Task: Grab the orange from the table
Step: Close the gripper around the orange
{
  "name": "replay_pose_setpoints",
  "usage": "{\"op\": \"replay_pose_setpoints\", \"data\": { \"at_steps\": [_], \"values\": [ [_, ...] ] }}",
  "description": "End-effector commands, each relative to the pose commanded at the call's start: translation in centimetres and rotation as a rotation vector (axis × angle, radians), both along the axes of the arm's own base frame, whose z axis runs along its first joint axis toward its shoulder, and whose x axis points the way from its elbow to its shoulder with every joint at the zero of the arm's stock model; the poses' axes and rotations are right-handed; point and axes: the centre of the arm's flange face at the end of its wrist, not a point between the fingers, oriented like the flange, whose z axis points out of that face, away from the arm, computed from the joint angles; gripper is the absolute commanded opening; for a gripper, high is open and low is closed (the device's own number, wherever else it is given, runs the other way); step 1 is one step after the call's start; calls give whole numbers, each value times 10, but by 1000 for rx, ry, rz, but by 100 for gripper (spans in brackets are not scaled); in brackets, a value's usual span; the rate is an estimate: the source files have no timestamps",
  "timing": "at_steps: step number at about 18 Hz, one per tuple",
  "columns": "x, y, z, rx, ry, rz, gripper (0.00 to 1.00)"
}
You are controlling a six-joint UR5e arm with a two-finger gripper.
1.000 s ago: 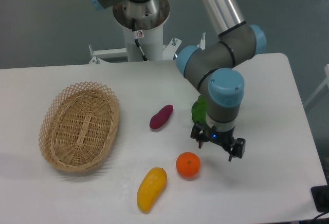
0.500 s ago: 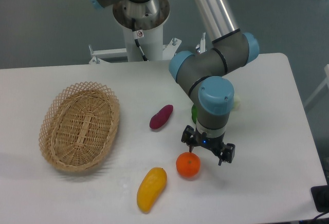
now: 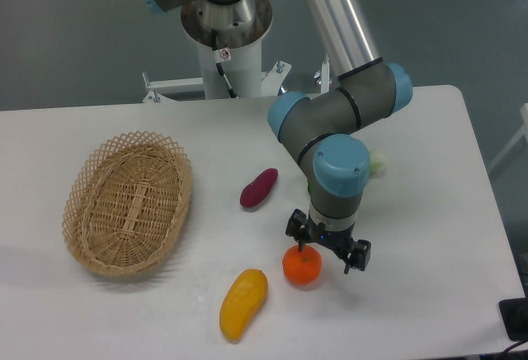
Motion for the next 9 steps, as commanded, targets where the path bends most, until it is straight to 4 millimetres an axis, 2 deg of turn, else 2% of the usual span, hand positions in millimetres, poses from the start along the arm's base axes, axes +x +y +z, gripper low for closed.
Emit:
{"op": "replay_pose_setpoints", "data": {
  "at_steps": [9],
  "values": [
    [17,11,-21,-37,-25,-28,100]
  ]
}}
